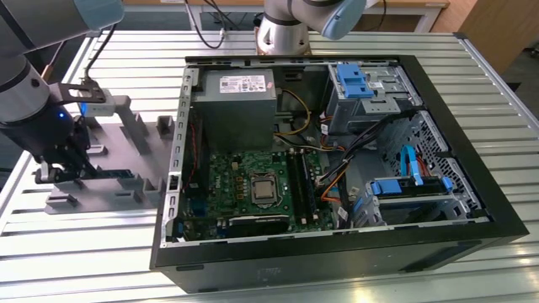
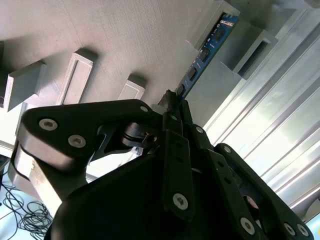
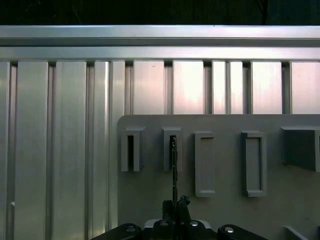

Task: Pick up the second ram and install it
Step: 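Pick up the second ram and move it above second insertion slot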

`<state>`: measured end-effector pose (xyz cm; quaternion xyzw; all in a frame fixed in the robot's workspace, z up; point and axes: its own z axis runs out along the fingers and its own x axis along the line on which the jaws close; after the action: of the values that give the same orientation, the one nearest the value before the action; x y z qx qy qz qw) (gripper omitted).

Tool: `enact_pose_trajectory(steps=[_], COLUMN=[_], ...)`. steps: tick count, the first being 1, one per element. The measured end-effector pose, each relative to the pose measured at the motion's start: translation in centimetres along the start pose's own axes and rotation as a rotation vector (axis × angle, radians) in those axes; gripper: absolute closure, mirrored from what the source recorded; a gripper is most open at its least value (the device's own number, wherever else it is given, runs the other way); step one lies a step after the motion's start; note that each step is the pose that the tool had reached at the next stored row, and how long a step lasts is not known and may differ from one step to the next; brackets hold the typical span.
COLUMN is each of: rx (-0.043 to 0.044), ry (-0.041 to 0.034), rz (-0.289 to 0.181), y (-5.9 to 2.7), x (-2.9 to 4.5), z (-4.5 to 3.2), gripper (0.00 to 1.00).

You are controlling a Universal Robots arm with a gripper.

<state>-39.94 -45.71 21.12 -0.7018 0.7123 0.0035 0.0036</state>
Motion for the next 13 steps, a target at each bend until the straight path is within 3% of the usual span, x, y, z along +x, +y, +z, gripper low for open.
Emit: enact_pose_trajectory(steps=[13], rx=[-0.0001], ry=[0.0001], rz=[0.000], y=[0.00], x=[0.00], z=[-0.36], gripper=[0.86])
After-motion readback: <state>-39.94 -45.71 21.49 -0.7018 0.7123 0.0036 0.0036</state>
